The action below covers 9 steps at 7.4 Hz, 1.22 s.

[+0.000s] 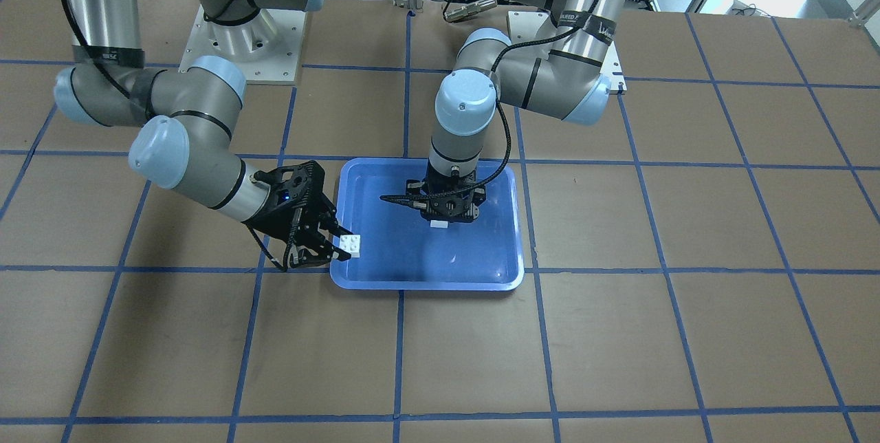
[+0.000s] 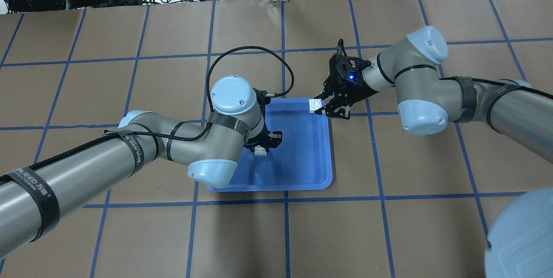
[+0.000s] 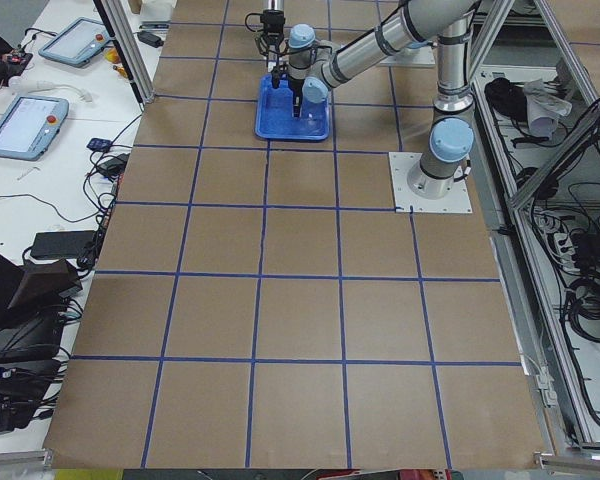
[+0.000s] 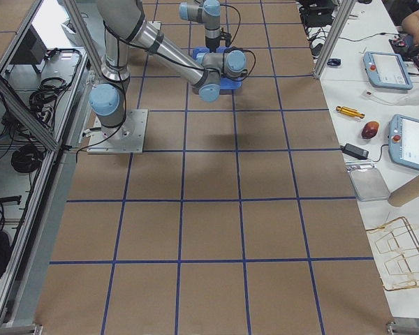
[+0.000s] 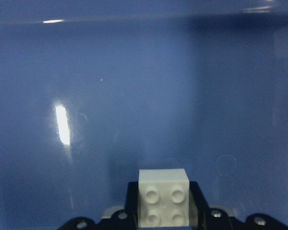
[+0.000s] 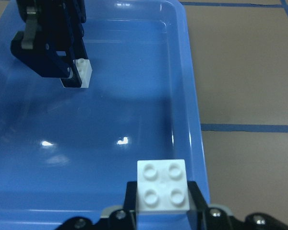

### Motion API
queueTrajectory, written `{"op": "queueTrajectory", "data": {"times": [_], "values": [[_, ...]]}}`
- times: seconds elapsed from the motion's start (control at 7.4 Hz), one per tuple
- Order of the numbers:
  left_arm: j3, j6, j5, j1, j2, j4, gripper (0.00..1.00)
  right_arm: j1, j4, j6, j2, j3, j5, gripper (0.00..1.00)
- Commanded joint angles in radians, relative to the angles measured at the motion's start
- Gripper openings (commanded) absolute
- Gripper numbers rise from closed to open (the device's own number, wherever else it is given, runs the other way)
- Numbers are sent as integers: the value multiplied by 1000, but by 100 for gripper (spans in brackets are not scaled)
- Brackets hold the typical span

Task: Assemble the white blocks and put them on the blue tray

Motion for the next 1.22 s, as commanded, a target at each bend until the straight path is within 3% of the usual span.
{"op": "queueTrajectory", "data": {"times": [0.0, 0.27, 0.54, 0.81, 0.95, 1.08], "values": [[1, -5, 4, 0, 1, -1, 86, 11, -140, 83, -2, 84, -2, 0], [4, 0, -8, 18, 36, -7, 92, 71, -190, 141, 3, 99, 0, 0], [-5, 14, -60, 96, 41, -21, 92, 108, -230, 198, 7, 101, 0, 0], [-13, 128, -120, 136, 41, -24, 86, 115, -300, 200, 12, 153, 1, 0], [-27, 147, -117, 138, 43, -24, 55, 126, -327, 201, 15, 173, 1, 0], [-31, 167, -114, 144, 46, -23, 42, 132, -342, 220, 15, 173, 1, 0]]}}
